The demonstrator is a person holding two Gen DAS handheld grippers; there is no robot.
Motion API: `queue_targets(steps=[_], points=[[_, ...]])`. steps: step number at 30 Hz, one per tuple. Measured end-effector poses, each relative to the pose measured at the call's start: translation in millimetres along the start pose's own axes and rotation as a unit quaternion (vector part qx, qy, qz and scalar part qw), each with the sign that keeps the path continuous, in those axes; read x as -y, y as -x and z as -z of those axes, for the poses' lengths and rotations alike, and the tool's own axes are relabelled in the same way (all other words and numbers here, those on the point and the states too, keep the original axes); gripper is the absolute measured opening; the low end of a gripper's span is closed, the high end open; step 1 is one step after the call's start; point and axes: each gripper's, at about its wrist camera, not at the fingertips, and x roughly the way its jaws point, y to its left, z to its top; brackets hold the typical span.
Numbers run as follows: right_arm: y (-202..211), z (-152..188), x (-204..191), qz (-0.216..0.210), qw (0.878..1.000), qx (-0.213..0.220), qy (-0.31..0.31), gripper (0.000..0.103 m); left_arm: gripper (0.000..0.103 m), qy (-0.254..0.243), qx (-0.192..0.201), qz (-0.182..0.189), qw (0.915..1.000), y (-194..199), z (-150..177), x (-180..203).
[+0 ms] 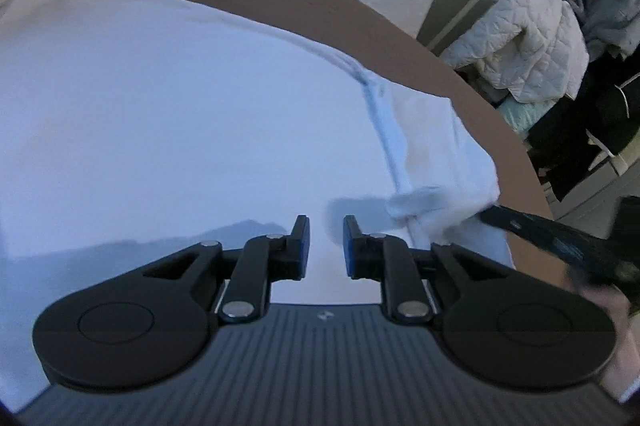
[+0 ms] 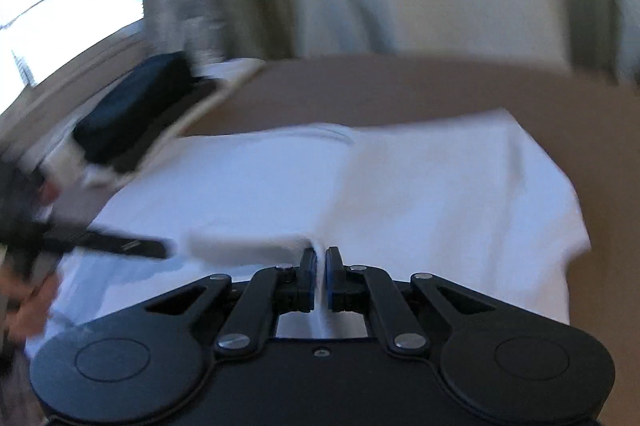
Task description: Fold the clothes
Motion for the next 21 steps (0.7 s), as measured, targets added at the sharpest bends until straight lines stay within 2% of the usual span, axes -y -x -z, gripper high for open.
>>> queue_targets(steps=[2,5,7,9,10,14,18,19,20,21], points=[[-12,1,27,0.06,0.998,-0.007,-0.034,0.007,0.017,-0.025,-0.006,0.006,0.9997,-7,5,11],[-22,5,33,0.081,0.996,-0.02,-0.021,0.008,0.018,-0.096,-0.017,-0.004,0.9952,-19,9,33],[-24,4,24,0.126,0.992,-0.015,0.022,0.025,0.024,-0.127,-0.018,0.0,0.9918,-24,11,46],[-22,2,22,0.151,0.988,0.002,0.036,0.031,0.032,-0.126,-0.017,0.026,0.9915,-27,11,55],[-22,0,24,0.15,0.988,0.011,0.029,0.031,0.035,-0.126,-0.015,0.036,0.9913,-29,11,59],[-19,-11,36,0.127,0.991,0.024,-0.014,0.038,0.036,-0.149,-0.005,0.048,0.9877,-37,11,81],[-9,-8,35,0.038,0.996,-0.013,-0.074,0.038,0.039,-0.156,-0.004,0.055,0.9862,-40,8,93],[-11,-5,32,0.038,0.997,-0.024,-0.069,0.037,0.039,-0.151,-0.003,0.056,0.9869,-40,7,94],[-12,-2,27,0.052,0.997,-0.022,-0.048,0.034,0.04,-0.147,-0.002,0.057,0.9875,-40,7,93],[-10,4,19,0.059,0.998,-0.011,-0.015,0.012,0.04,-0.142,-0.002,0.059,0.9881,-40,6,92]])
